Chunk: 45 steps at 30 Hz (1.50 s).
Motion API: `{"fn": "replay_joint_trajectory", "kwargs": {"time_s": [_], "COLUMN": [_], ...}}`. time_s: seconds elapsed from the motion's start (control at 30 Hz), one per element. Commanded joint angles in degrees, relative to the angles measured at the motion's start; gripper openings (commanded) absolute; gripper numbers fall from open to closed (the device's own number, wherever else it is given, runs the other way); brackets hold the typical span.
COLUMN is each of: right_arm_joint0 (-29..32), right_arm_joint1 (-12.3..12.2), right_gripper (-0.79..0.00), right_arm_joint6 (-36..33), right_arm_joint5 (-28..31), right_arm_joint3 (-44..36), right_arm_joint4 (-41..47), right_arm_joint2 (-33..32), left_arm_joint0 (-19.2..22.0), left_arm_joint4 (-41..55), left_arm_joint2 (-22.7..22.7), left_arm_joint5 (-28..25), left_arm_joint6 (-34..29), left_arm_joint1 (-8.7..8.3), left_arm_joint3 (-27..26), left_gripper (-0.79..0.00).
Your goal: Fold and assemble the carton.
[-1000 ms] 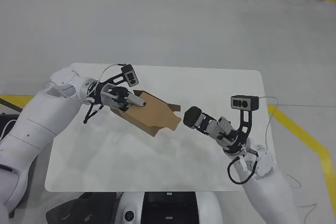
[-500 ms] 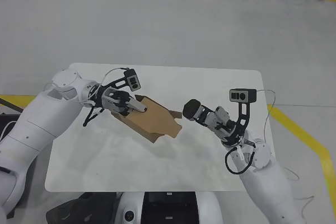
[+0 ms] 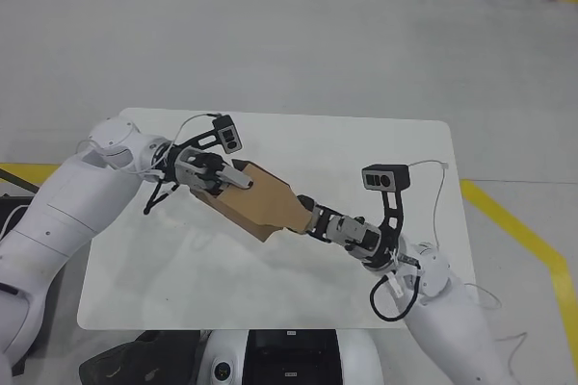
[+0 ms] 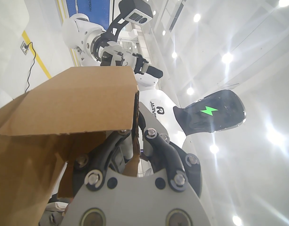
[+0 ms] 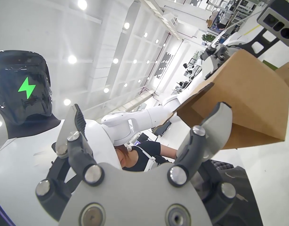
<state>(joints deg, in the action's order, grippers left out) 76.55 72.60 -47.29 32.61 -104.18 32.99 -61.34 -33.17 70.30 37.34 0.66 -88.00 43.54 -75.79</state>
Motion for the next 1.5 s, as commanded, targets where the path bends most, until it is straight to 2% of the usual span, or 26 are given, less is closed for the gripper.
{"fn": "replay_joint_trajectory", "kwargs": {"time_s": [0.0,0.27,0.73,1.1,1.47], "right_arm_joint0": [-0.4,-0.8,6.0,2.9,1.3], "right_arm_joint1": [0.1,0.3,-1.3,-1.0,-0.7], "right_gripper": [0.0,0.0,0.0,0.0,0.0], "right_arm_joint6": [0.2,1.2,-0.2,1.5,3.1], "right_arm_joint5": [-0.1,0.7,2.5,-4.5,-7.7], "right_arm_joint3": [0.3,1.0,-6.8,-4.5,-2.9], "right_arm_joint4": [-0.3,-1.0,3.0,-0.9,-3.7], "right_arm_joint2": [0.5,1.0,-8.0,-4.0,-1.3], "left_arm_joint0": [0.0,0.3,1.1,1.4,0.9], "left_arm_joint4": [0.1,-0.2,-3.1,-3.9,-2.3], "left_arm_joint2": [-0.1,-0.3,0.3,0.2,0.6], "left_arm_joint5": [0.0,-0.5,-3.0,-3.2,-2.3], "left_arm_joint6": [0.0,0.0,0.0,0.0,0.0], "left_arm_joint1": [0.02,-0.06,0.08,0.75,0.68], "left_arm_joint3": [-0.2,0.1,4.0,3.4,2.0], "left_gripper": [-0.785,-0.785,-0.785,-0.785,-0.785]}}
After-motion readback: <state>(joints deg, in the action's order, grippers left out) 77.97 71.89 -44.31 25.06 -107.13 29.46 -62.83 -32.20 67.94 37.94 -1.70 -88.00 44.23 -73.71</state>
